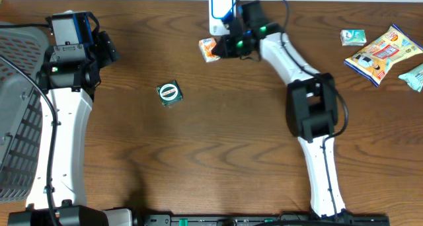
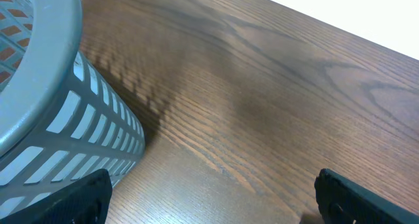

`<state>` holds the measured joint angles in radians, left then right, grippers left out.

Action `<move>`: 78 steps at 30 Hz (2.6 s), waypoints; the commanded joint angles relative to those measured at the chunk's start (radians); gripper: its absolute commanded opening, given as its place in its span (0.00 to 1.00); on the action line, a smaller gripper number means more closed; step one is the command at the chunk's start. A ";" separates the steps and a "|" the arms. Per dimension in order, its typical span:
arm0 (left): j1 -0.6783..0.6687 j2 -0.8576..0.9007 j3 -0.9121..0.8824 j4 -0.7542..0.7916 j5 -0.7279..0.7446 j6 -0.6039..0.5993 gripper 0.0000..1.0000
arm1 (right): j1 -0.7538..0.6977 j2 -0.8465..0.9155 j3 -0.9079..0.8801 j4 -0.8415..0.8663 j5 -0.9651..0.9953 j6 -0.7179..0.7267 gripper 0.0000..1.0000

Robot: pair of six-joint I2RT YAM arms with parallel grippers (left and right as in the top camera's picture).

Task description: Scan the item barcode

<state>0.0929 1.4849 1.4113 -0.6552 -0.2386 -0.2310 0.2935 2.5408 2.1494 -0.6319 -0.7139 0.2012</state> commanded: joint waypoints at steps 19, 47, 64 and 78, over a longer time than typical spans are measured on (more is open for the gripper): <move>0.004 0.006 0.008 -0.003 -0.010 0.013 0.98 | -0.238 -0.100 0.001 -0.075 -0.523 -0.008 0.01; 0.004 0.006 0.008 -0.003 -0.010 0.013 0.98 | -0.017 -0.212 0.063 -0.517 0.575 -0.182 0.52; 0.004 0.006 0.008 -0.003 -0.010 0.013 0.98 | 0.259 -0.175 -0.064 -0.546 1.099 -0.083 0.54; 0.004 0.006 0.008 -0.003 -0.010 0.013 0.98 | 0.248 -0.175 -0.302 -0.317 1.115 -0.068 0.32</move>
<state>0.0929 1.4849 1.4113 -0.6552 -0.2386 -0.2310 0.5446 2.3539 1.8824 -0.9714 0.3813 0.1276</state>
